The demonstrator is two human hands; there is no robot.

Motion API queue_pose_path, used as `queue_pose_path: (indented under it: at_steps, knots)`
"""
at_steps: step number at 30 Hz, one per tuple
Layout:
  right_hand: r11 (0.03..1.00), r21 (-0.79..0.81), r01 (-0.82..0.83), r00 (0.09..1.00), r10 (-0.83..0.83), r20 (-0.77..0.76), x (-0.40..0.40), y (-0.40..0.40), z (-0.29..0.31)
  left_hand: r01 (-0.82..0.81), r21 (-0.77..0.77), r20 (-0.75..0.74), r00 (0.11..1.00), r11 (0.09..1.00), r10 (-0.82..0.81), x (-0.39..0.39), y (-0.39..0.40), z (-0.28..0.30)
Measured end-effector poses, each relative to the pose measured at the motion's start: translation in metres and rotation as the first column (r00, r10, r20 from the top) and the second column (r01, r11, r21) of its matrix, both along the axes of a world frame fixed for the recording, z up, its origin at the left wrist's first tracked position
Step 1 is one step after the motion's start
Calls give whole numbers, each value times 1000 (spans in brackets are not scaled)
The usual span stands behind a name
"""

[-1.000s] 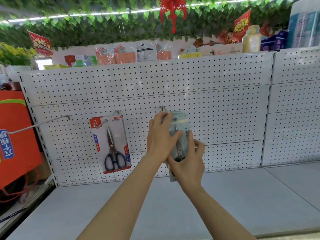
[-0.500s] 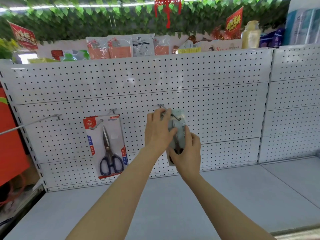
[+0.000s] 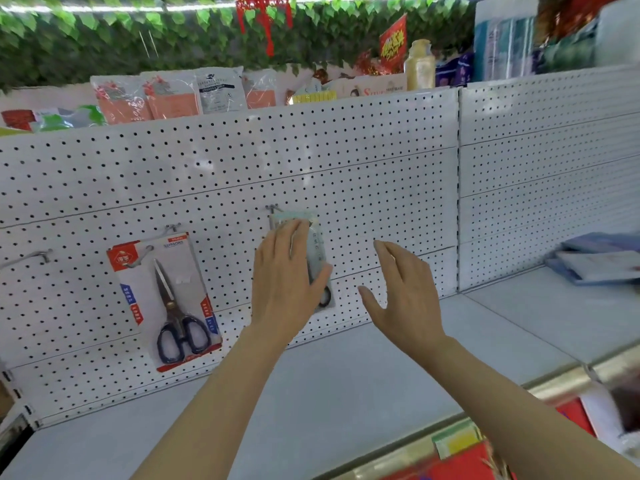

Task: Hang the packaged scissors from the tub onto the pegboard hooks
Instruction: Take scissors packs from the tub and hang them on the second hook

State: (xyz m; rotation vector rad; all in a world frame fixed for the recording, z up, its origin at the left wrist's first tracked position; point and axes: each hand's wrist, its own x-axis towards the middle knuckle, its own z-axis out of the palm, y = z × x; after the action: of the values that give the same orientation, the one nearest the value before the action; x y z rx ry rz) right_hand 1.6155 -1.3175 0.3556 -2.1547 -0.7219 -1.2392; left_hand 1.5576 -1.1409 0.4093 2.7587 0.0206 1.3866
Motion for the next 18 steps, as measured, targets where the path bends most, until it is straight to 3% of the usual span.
queue_pose_path:
  at_steps: [5, 8, 13, 18]
  knots:
    - [994, -56, 97, 994, -94, 48, -18, -52, -10, 7, 11, 114, 993, 1000, -8, -15, -41, -9]
    - [981, -94, 169, 986, -166, 33, -31, -88, -22, 101, 49, 120, 987, 994, -106, -17, -72, -22]
    - [942, -176, 286, 947, -305, -98, -49, -164, -77, 245, 38, -31, 969, 969, -244, -8, -140, -80]
    - [899, -218, 379, 879, -424, -221, -71, -239, -162, 379, 2, -228, 901, 926, -368, 2, -223, -173]
